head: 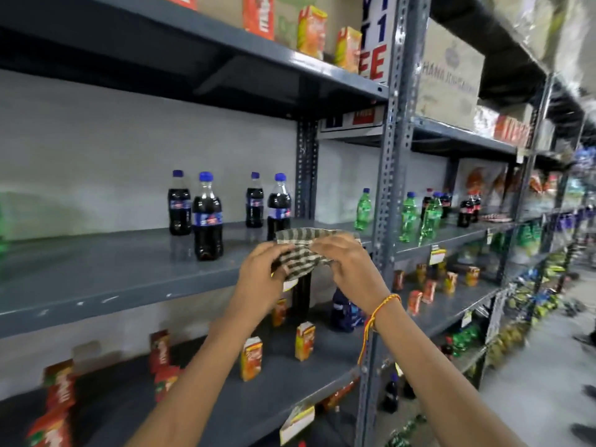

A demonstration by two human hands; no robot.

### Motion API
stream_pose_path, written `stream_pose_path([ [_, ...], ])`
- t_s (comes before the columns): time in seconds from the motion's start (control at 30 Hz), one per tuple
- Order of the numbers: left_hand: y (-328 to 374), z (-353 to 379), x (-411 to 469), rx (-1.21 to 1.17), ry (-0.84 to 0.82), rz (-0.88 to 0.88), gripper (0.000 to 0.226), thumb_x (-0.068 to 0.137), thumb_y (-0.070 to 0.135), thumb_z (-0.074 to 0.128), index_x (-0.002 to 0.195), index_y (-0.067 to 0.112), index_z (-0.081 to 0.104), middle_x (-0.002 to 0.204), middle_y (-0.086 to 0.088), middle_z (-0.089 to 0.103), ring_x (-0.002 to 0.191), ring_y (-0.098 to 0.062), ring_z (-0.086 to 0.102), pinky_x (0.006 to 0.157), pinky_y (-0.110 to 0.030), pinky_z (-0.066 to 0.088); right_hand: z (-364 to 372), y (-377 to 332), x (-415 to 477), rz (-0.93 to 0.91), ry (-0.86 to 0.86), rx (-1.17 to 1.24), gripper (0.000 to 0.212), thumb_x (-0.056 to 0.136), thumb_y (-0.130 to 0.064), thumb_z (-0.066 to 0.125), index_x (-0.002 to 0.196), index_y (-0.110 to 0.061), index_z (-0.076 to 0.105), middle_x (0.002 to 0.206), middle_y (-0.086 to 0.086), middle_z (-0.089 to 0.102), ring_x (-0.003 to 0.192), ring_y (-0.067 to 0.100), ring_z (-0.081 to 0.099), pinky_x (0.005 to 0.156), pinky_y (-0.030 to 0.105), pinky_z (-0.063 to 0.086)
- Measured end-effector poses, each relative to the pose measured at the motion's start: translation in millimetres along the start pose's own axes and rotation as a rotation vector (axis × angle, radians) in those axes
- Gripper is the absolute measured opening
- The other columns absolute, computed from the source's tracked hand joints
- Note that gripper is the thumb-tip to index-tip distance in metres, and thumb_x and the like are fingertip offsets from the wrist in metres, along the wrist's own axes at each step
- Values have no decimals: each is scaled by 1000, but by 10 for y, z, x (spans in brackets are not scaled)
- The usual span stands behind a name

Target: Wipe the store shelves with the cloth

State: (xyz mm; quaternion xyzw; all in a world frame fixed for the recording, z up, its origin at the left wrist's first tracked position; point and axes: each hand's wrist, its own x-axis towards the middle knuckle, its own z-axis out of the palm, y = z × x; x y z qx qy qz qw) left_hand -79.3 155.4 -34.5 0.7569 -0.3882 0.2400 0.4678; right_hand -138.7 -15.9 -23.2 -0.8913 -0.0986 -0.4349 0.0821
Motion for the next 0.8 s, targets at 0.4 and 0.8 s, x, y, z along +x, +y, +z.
stream_pose_path([
  [0.4, -178, 1554, 1548, 224, -81, -464, 34, 85, -1, 46, 112, 11, 63, 115, -14, 59, 89, -25, 61, 74, -28, 51, 541, 2014, 756, 117, -314, -83, 58, 77, 7, 43, 122, -26, 58, 119, 14, 66, 105, 36, 61, 87, 45, 54],
  [0.8, -217, 1507, 1400, 519, -45, -308, 28, 86, 5, 49, 110, 12, 62, 107, -14, 59, 95, -29, 57, 85, -39, 50, 794, 1980, 712, 153, -72, 45, 55, 77, 12, 47, 121, -19, 60, 115, 15, 68, 104, 34, 62, 87, 41, 54],
])
